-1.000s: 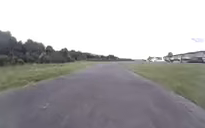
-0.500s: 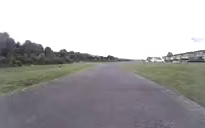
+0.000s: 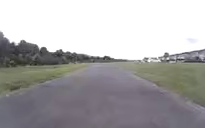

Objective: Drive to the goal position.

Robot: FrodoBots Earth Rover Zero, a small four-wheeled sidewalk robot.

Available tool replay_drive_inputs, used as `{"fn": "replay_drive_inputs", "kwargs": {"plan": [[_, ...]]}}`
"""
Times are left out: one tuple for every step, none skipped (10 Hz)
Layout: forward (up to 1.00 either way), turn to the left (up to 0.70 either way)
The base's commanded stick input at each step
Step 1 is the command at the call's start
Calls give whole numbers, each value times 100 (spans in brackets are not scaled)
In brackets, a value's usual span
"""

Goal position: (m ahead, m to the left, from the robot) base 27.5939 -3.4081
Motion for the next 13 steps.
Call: {"fn": "replay_drive_inputs", "kwargs": {"plan": [[70,0],[70,0],[70,0],[70,0],[70,0],[70,0],[70,0],[70,0],[70,0],[70,0],[70,0],[70,0],[70,0]]}}
